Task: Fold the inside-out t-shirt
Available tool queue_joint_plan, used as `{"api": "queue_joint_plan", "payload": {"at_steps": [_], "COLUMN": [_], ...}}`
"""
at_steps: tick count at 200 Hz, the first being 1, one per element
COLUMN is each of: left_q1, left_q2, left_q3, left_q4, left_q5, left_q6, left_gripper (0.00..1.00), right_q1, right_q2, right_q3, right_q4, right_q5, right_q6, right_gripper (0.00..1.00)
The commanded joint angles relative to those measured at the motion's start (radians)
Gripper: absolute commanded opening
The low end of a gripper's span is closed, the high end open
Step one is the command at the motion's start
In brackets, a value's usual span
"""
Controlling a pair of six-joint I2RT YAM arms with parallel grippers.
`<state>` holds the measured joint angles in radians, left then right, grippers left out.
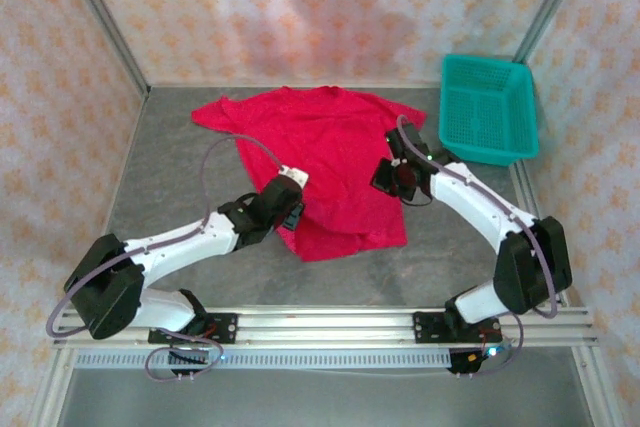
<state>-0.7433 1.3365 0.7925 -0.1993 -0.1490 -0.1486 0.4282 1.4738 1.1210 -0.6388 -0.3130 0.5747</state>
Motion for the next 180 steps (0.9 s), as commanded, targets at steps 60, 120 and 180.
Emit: {"api": "queue_joint_plan", "payload": {"at_steps": [60,120,180], "left_q1": [0.007,0.055,0.083], "left_q2": [0.206,0.208,0.211], "left_q3": [0.413,0.446,0.498], "left_q4": [-0.282,-0.303,-0.350], "left_q5": [0.084,0.136,0.161], "left_q6": [-0.180,-0.232,-0.249], "left_gripper": [0.00,0.00,0.00], "right_q1": [-0.037,0.198,0.451], "right_q2": [0.162,-0.189,-0.234], "right_q3": [0.154,-0.345,-0.546], "right_q4": [0.068,0.419,0.744], "right_q5": [-0.111,-0.112,-0.027], "right_q6": [-0.054,0.167,0.263], "right_gripper": [0.02,0.06,0.16]}}
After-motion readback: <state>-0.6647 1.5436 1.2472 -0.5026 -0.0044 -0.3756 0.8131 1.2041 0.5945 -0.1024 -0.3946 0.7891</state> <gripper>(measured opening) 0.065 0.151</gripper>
